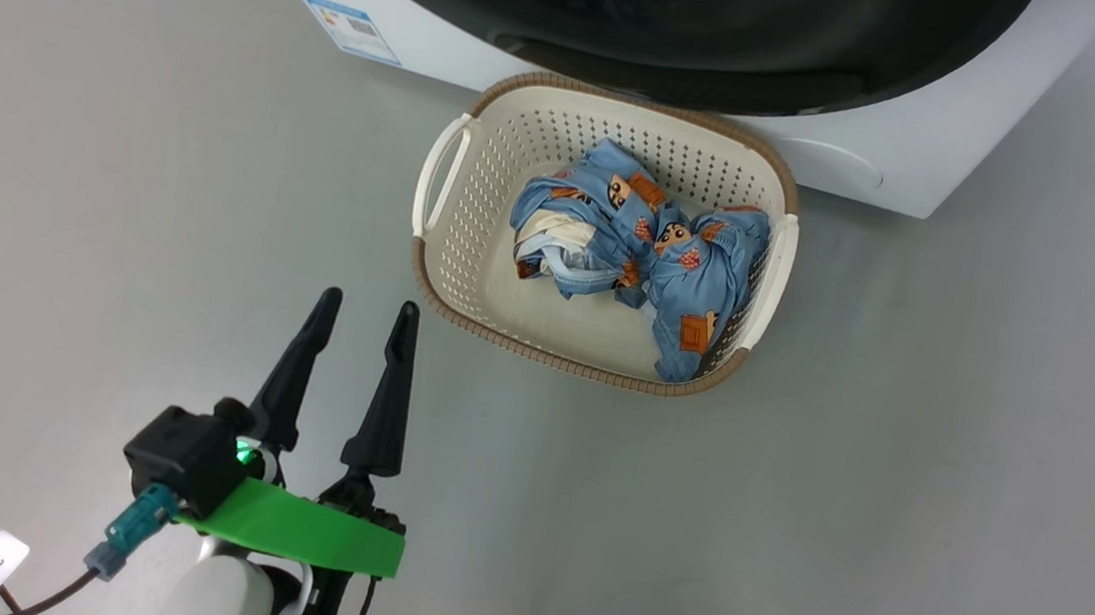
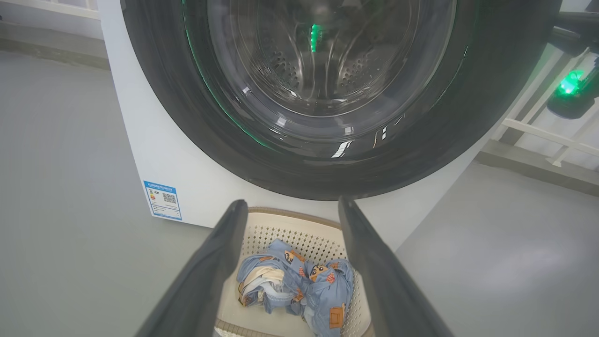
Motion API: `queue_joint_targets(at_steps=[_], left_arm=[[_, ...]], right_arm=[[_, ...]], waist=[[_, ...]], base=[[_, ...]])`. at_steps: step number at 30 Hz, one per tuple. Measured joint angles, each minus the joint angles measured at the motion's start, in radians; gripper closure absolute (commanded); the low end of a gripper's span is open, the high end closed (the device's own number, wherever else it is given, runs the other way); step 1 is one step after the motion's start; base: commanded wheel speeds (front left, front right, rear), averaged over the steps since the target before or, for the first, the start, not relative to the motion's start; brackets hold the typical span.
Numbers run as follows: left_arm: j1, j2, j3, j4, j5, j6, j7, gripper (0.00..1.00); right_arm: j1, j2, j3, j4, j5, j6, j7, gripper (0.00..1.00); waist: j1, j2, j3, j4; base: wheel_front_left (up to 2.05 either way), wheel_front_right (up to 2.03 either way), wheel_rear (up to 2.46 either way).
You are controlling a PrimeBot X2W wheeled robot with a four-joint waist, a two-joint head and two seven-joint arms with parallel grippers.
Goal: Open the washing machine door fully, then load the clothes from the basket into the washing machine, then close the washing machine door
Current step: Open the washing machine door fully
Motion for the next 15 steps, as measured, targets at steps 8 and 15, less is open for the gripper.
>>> queue_joint_targets(at_steps=[8,15], left_arm=[[-0.015,-0.002,-0.002,0.001,-0.007,0.000,0.000,0.00],[-0.014,-0.003,0.006,0.005,-0.006,0.000,0.000,0.00]], right_arm=[[-0.009,0.002,0.022,0.002,-0.009,0.000,0.010,1.00],[0.036,0.007,0.032,-0.022,-0.010,0.000,0.021,1.00]], waist=[[0.0000,0.0000,0.005,0.006],[0.0000,0.0000,-0.028,-0.002]], base=[[0.00,0.00,0.00],[0.00,0.00,0.00]])
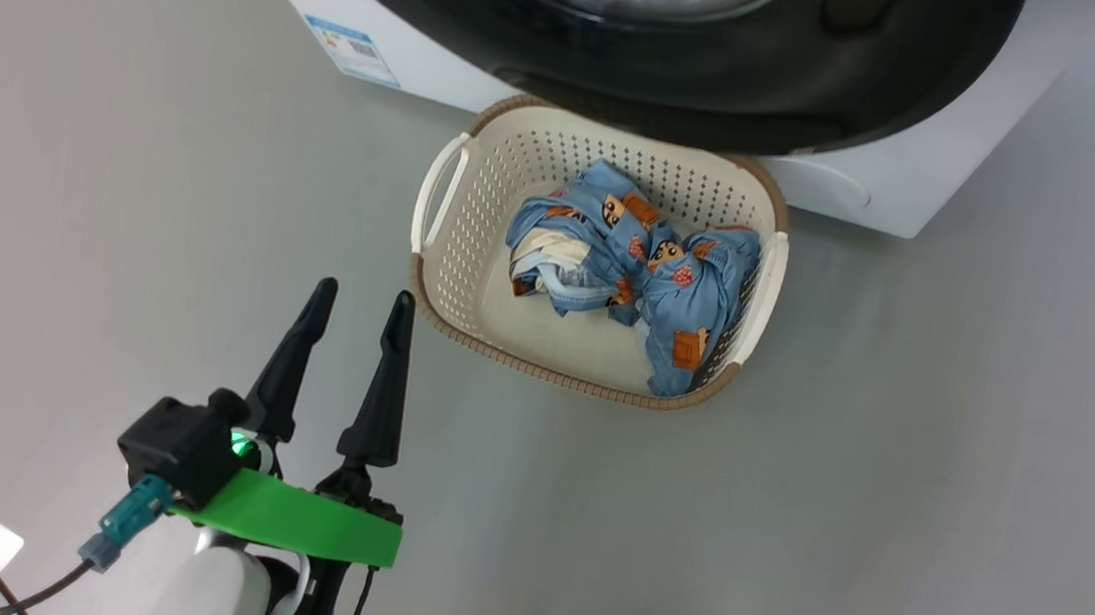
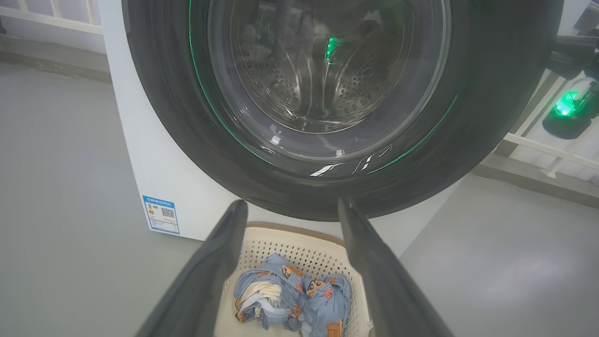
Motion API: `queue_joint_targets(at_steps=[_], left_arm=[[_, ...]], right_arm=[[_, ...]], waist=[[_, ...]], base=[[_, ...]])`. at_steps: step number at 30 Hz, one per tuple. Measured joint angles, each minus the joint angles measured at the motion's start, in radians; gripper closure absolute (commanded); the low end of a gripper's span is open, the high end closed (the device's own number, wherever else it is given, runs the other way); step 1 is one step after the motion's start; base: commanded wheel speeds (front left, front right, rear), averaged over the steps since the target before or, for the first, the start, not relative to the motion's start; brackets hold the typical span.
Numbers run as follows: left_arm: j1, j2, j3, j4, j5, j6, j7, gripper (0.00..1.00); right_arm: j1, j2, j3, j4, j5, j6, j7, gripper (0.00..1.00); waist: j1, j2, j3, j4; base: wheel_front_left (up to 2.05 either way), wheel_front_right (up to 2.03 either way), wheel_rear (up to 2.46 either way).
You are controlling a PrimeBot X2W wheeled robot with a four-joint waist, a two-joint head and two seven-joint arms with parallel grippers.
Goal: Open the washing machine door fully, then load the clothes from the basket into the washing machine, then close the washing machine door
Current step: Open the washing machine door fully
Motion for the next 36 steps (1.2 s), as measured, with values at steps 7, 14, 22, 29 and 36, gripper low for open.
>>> queue_joint_targets(at_steps=[7,14,22,29,36], left_arm=[[0.013,0.000,0.006,0.005,0.012,0.000,0.000,0.00],[0.054,0.005,0.007,0.009,0.030,0.000,0.000,0.00],[0.103,0.021,0.010,0.011,0.052,0.000,0.000,0.00],[0.129,0.036,0.013,0.013,0.063,0.000,0.000,0.00],[0.153,0.041,0.014,0.013,0.067,0.000,0.000,0.00]], right_arm=[[0.081,0.014,0.009,-0.034,0.002,0.000,0.006,1.00],[0.160,0.028,0.020,-0.055,0.003,0.000,0.024,1.00],[0.254,0.058,0.031,-0.076,0.011,0.000,0.050,1.00],[0.321,0.076,0.040,-0.090,0.012,0.000,0.075,1.00],[0.386,0.098,0.047,-0.109,0.012,0.000,0.086,1.00]], waist=[[0.0000,0.0000,-0.047,-0.016],[0.0000,0.0000,-0.101,-0.028],[0.0000,0.0000,-0.169,-0.036],[0.0000,0.0000,-0.221,-0.036],[0.0000,0.0000,-0.266,-0.026]], base=[[0.00,0.00,0.00],[0.00,0.00,0.00],[0.00,0.00,0.00],[0.00,0.00,0.00],[0.00,0.00,0.00]])
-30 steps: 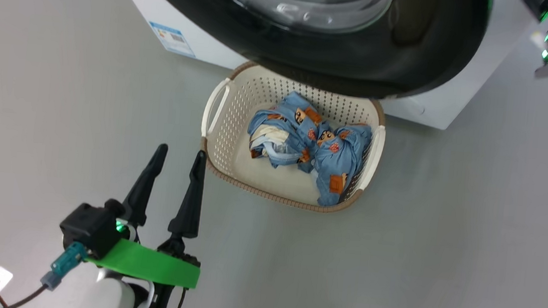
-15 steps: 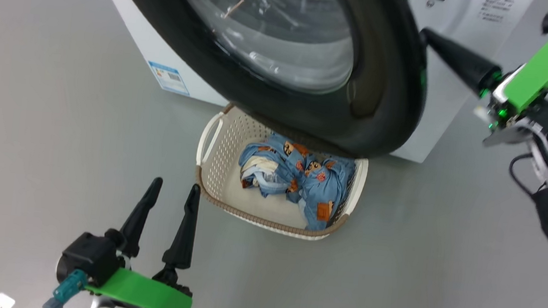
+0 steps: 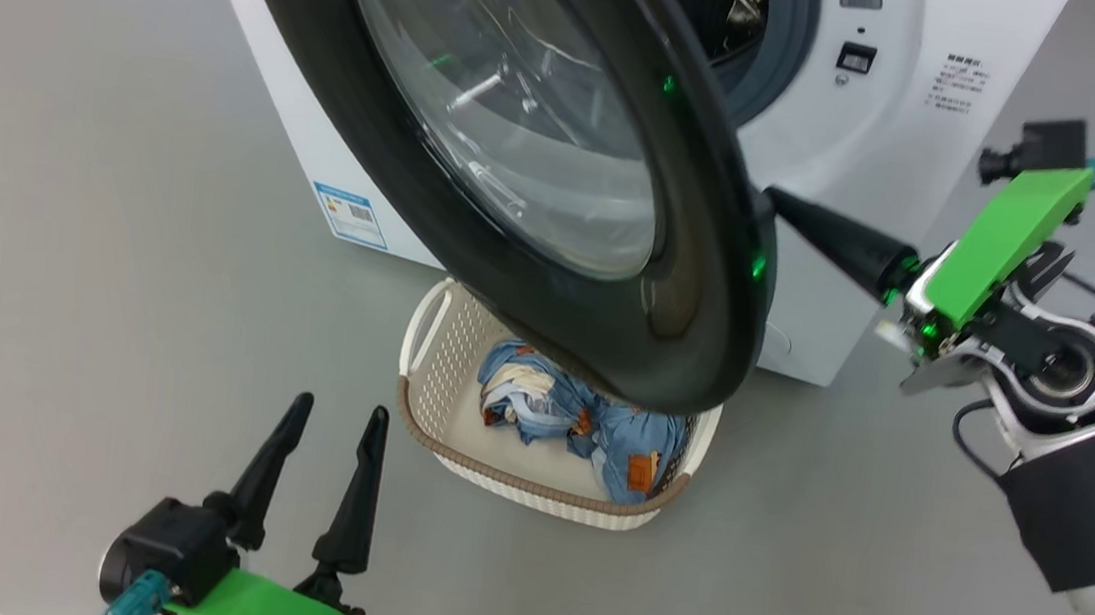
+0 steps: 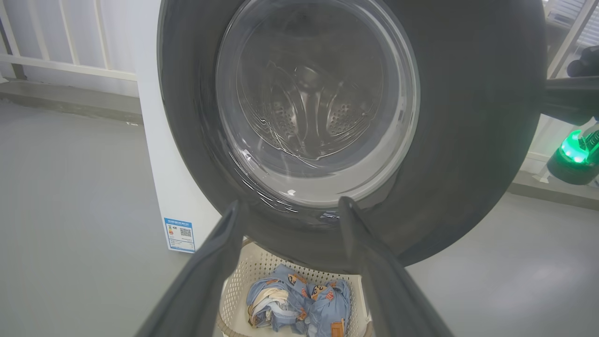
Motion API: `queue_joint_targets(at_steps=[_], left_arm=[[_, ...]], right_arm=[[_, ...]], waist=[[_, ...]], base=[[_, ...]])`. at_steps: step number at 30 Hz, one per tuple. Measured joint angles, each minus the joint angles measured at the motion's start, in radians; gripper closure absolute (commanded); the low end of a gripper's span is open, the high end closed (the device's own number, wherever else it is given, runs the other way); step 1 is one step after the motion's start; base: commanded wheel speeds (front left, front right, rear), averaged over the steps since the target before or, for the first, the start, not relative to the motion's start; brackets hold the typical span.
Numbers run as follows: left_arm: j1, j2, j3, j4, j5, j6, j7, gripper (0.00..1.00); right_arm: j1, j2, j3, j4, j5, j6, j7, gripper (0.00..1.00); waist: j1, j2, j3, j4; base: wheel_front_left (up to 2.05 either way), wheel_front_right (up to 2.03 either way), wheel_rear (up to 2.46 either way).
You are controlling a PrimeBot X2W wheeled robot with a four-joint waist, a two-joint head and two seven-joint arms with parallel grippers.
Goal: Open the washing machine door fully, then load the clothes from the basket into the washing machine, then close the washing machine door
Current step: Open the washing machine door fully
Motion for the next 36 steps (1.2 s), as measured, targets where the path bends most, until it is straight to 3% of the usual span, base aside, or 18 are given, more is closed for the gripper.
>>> queue_joint_targets(at_steps=[21,36], left_arm=[[0.059,0.007,-0.001,0.006,0.015,0.000,0.000,0.00],[0.080,0.008,-0.004,0.007,0.030,0.000,0.000,0.00]], right_arm=[[0.188,0.123,0.007,-0.049,0.000,0.000,0.013,1.00],[0.228,0.191,0.026,-0.057,-0.003,0.000,0.011,1.00]], waist=[[0.0000,0.0000,-0.107,0.073],[0.0000,0.0000,-0.129,0.110]], base=[[0.00,0.00,0.00],[0.00,0.00,0.00]])
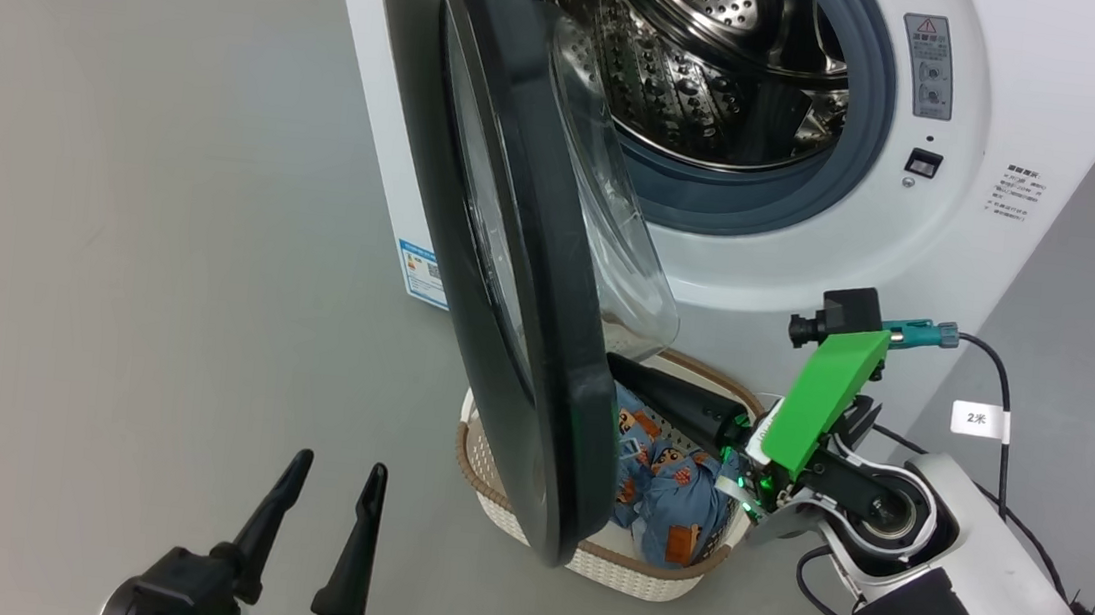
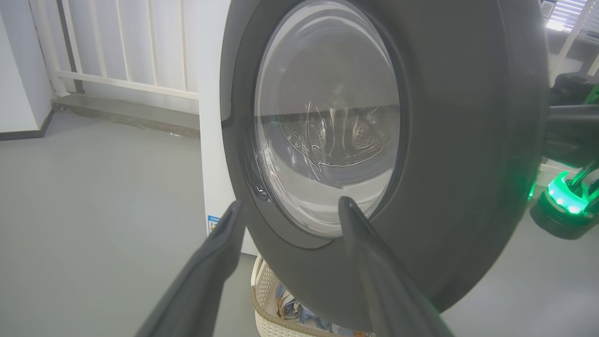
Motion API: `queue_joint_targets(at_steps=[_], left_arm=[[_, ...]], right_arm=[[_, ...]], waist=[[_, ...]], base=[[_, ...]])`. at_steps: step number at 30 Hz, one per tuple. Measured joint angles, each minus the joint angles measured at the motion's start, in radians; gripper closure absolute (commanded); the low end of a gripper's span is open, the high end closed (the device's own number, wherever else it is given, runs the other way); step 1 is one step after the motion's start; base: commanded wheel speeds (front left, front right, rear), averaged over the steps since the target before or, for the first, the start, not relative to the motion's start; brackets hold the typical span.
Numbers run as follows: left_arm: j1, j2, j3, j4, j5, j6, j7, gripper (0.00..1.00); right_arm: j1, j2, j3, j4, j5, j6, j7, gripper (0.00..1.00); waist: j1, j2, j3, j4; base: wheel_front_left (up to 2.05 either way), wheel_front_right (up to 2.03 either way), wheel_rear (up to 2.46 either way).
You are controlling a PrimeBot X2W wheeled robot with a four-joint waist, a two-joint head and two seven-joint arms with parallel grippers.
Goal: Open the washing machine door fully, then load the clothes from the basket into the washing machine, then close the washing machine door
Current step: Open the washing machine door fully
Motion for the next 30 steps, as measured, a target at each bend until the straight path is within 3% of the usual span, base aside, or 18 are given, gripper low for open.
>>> queue_joint_targets(at_steps=[16,18,22,25,27,30], left_arm=[[0.003,0.001,0.001,0.000,0.001,0.000,0.000,0.00],[0.003,0.004,0.002,0.000,0.002,0.000,0.000,0.00],[0.006,0.018,0.004,0.000,0.002,0.000,0.000,0.00],[0.018,0.023,0.003,0.000,0.002,0.000,0.000,0.00],[0.018,0.025,0.004,0.001,0.002,0.000,0.000,0.00],[0.019,0.029,0.005,0.001,0.002,0.000,0.000,0.00]], right_arm=[[0.061,0.023,-0.009,-0.021,-0.012,0.000,-0.039,0.99],[0.063,0.020,-0.009,-0.029,-0.033,0.000,-0.042,0.76],[0.089,0.011,-0.006,-0.043,-0.042,0.000,-0.060,0.53],[0.112,-0.005,-0.004,-0.049,-0.043,0.000,-0.080,0.18],[0.123,-0.012,-0.004,-0.058,-0.043,0.000,-0.091,0.02],[0.139,-0.033,0.014,-0.077,-0.053,0.000,-0.110,0.00]], waist=[[0.0000,0.0000,-0.024,-0.017],[0.0000,0.0000,-0.026,-0.024],[0.0000,0.0000,-0.029,-0.044],[0.0000,0.0000,-0.032,-0.061],[0.0000,0.0000,-0.034,-0.073],[0.0000,0.0000,-0.038,-0.097]], base=[[0.00,0.00,0.00],[0.00,0.00,0.00],[0.00,0.00,0.00],[0.00,0.00,0.00],[0.00,0.00,0.00],[0.00,0.00,0.00]])
